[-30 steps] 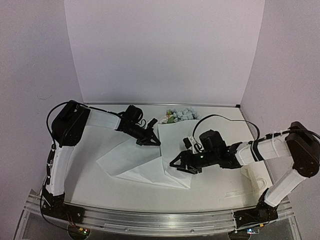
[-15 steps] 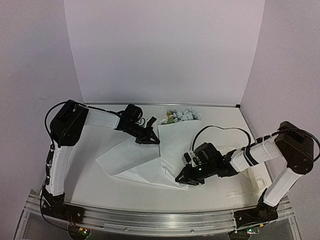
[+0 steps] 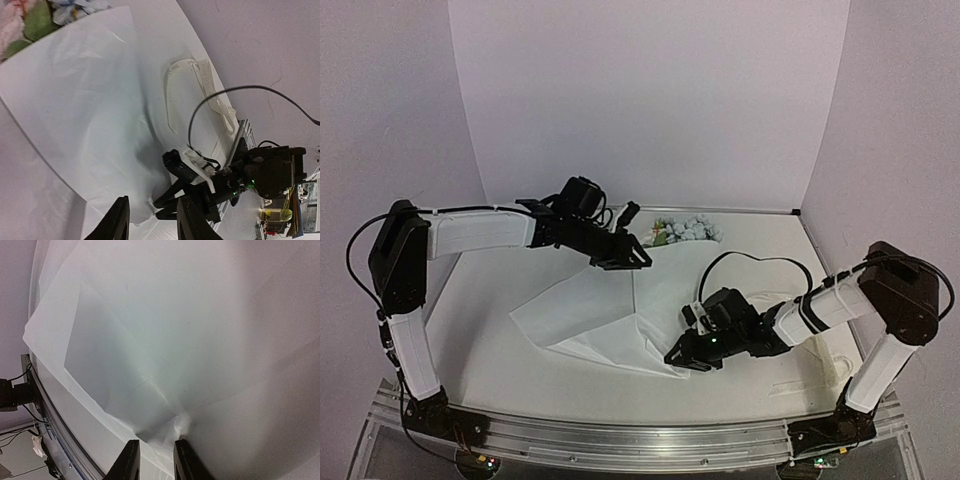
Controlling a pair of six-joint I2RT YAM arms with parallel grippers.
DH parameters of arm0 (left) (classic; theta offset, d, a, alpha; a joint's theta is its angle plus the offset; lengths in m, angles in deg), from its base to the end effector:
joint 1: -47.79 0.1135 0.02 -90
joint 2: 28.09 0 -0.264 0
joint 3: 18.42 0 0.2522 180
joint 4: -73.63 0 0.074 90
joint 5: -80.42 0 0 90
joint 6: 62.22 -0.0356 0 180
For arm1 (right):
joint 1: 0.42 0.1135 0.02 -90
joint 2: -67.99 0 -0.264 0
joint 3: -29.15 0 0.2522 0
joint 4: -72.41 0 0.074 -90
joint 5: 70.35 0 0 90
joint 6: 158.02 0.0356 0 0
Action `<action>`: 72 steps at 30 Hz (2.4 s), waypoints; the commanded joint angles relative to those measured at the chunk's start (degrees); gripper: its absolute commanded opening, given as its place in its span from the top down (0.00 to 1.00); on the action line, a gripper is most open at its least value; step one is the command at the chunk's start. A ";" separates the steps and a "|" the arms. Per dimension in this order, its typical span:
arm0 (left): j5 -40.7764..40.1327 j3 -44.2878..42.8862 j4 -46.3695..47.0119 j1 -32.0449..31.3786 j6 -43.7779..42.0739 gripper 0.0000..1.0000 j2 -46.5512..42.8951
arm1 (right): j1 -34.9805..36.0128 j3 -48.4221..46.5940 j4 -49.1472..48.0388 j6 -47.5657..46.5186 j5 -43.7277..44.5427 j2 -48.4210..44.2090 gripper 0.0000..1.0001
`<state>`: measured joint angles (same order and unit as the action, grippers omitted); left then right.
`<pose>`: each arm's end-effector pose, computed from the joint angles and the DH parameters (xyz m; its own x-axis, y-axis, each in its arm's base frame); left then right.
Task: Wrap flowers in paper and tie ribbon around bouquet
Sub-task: Press the fold line of the 2/3-folded wrapping paper.
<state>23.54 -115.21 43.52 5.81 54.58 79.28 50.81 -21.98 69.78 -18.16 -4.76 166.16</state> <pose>0.3033 -0.2990 0.2515 -0.8240 0.2335 -0.5162 0.5564 0.5050 -0.6598 0.1798 0.2473 0.1158 -0.9666 -0.0918 -0.2394 -0.2419 0.6363 0.7325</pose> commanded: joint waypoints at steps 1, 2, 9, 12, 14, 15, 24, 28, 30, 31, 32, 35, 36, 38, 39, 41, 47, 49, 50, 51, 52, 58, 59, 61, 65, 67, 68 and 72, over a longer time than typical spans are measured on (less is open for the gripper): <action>4.64 2.21 2.37 -6.60 4.74 0.73 2.82 | 0.36 2.46 -4.91 0.92 2.53 -2.83 0.75; 5.86 2.47 3.19 -7.68 5.39 0.74 3.54 | 0.36 2.99 -5.47 0.80 2.45 -3.70 0.74; 11.39 4.70 7.59 -11.67 9.72 0.76 6.49 | 0.36 6.26 -6.11 -1.06 0.60 -10.02 0.65; 10.82 5.44 8.13 -12.31 11.15 0.78 7.75 | 0.36 6.93 -6.11 -1.07 0.52 -11.23 0.64; 10.47 6.66 9.15 -12.50 11.94 0.80 8.18 | 0.36 7.42 -6.11 -1.06 1.04 -11.49 0.64; 9.83 7.02 8.90 -12.54 11.89 0.81 8.58 | 0.36 7.56 -6.11 -1.07 1.21 -11.37 0.64; 3.58 9.49 5.57 -12.58 11.50 0.90 11.76 | 0.36 8.11 -7.26 0.99 0.57 -7.35 0.64; 1.21 10.12 3.60 -12.55 11.24 0.90 12.68 | 0.52 9.83 -8.83 1.98 1.04 -6.78 0.64; 0.58 10.06 2.71 -12.53 11.07 0.91 13.62 | 0.59 10.83 -10.26 2.78 0.92 -6.14 0.64; 0.17 10.05 2.28 -12.51 11.06 0.92 14.04 | 0.56 11.23 -10.98 3.28 0.82 -5.63 0.64; -0.04 10.34 2.34 -12.51 11.15 0.92 14.24 | 0.69 11.67 -11.91 3.66 0.77 -5.08 0.64; -1.35 10.81 1.61 -12.51 11.65 0.95 15.05 | 0.96 12.70 -15.16 5.45 0.46 -2.68 0.63; -1.81 10.94 1.34 -12.48 11.71 0.96 15.27 | 1.09 13.58 -17.18 6.36 0.45 -1.89 0.63; -2.58 11.25 1.07 -12.31 11.88 0.97 15.64 | 1.31 15.26 -20.68 8.07 0.91 -0.21 0.63; -2.71 11.50 1.07 -12.16 11.97 0.98 15.78 | 1.52 16.37 -22.30 8.70 1.36 0.29 0.63; -2.55 12.02 1.20 -11.83 12.17 1.00 16.06 | 1.71 18.64 -25.02 9.65 2.45 0.77 0.63; -2.93 12.68 0.59 -11.36 11.10 1.00 16.01 | 1.60 22.48 -26.57 9.60 5.85 -3.80 0.59; -3.01 12.79 0.24 -11.35 10.53 1.00 15.94 | 0.67 21.94 -26.48 9.59 6.25 -4.64 0.58; -3.02 12.79 0.04 -11.32 10.18 1.00 15.92 | 0.06 21.25 -26.45 9.89 6.24 -4.54 0.57; -3.13 12.78 -0.15 -11.31 9.87 1.00 15.87 | -0.48 20.39 -26.42 10.19 6.27 -4.20 0.57; -3.20 12.80 -0.27 -11.32 9.60 1.00 15.85 | -0.93 19.51 -26.41 10.53 6.54 -3.79 0.57; -3.36 12.53 -1.16 -11.29 8.27 1.00 15.85 | -3.48 15.51 -26.59 12.49 7.40 -1.26 0.56; -3.46 12.42 -1.39 -11.28 8.08 1.00 15.85 | -3.76 15.22 -26.59 12.72 7.67 -1.41 0.56; -3.81 12.28 -1.75 -11.28 7.69 1.00 15.77 | -4.52 14.34 -26.51 12.95 7.53 -1.70 0.55; -3.93 12.22 -2.03 -11.30 7.20 1.00 15.85 | -5.77 12.72 -24.89 13.38 7.55 -0.48 0.55; -3.89 12.33 -2.21 -11.29 6.96 1.00 15.89 | -6.47 11.65 -24.86 13.84 6.65 1.07 0.56; -3.80 12.44 -2.26 -11.30 6.76 1.00 15.86 | -6.59 11.07 -24.83 13.87 6.32 1.60 0.56; -3.84 13.41 -2.64 -10.93 6.09 1.00 15.34 | -7.40 9.59 -24.76 14.63 6.83 3.99 0.56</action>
<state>26.23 -104.80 48.32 -6.03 62.65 92.74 44.52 -10.25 42.98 -4.48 0.01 167.15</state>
